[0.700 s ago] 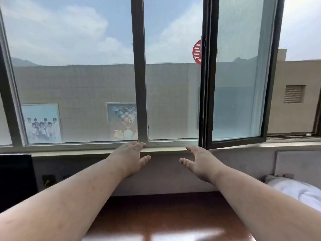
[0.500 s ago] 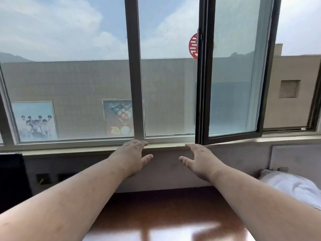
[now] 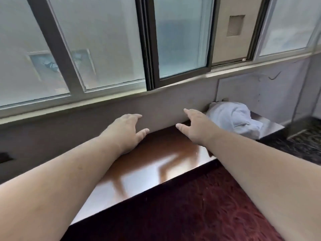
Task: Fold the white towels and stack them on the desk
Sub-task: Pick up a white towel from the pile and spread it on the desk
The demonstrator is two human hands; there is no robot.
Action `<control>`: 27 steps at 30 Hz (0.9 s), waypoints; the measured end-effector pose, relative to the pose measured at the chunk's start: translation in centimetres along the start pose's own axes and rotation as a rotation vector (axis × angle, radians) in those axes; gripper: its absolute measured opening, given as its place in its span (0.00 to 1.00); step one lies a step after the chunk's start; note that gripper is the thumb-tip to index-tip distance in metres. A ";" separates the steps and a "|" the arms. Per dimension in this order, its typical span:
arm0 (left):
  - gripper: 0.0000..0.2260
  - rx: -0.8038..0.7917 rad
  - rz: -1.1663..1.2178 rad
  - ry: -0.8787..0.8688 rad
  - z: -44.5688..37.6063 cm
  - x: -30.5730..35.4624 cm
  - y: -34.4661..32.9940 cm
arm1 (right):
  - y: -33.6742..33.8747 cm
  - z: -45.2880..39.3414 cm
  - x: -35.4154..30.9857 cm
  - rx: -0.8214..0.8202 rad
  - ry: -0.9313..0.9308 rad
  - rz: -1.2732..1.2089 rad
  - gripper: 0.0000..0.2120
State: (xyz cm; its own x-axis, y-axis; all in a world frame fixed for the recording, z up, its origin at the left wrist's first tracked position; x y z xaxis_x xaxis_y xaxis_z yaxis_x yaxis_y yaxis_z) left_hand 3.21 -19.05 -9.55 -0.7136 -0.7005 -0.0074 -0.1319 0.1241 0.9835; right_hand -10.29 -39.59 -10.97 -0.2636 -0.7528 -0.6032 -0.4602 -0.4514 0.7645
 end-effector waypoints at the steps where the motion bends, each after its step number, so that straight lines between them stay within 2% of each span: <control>1: 0.31 -0.016 0.006 -0.019 -0.5 1.3 -1.2 | 0.2 0.8 2.0 0.014 -0.042 -0.013 0.36; 7: 0.30 -0.109 0.049 -0.179 -4.0 12.6 -8.1 | 2.3 6.8 16.1 0.064 -0.309 -0.046 0.36; 13: 0.30 -0.124 0.138 -0.246 -8.7 25.0 -12.2 | 8.6 7.2 27.1 0.133 -0.382 -0.039 0.30; 20: 0.30 -0.123 0.214 -0.159 -14.8 36.1 -16.0 | 14.2 3.3 38.6 0.123 -0.421 -0.042 0.36; 27: 0.31 -0.160 0.250 -0.063 -19.5 41.0 -20.3 | 14.8 -1.4 45.9 0.106 -0.418 -0.110 0.38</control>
State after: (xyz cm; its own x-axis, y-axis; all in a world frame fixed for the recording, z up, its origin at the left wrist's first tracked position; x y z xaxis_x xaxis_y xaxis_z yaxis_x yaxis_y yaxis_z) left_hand -9.91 -64.02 -26.29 -0.7521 -0.6168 0.2321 0.1598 0.1710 0.9722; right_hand -28.03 -81.54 -27.00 -0.5182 -0.4352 -0.7362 -0.5834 -0.4496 0.6764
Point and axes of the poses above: each hand's wrist, its own z-axis away from the middle knuckle, its own y-axis out of the back of the hand, x = y × z, the point moved 5 cm from there along -z, towards the middle knuckle, and after that the axes turned 10 degrees about -z, right-handed, at the moved point
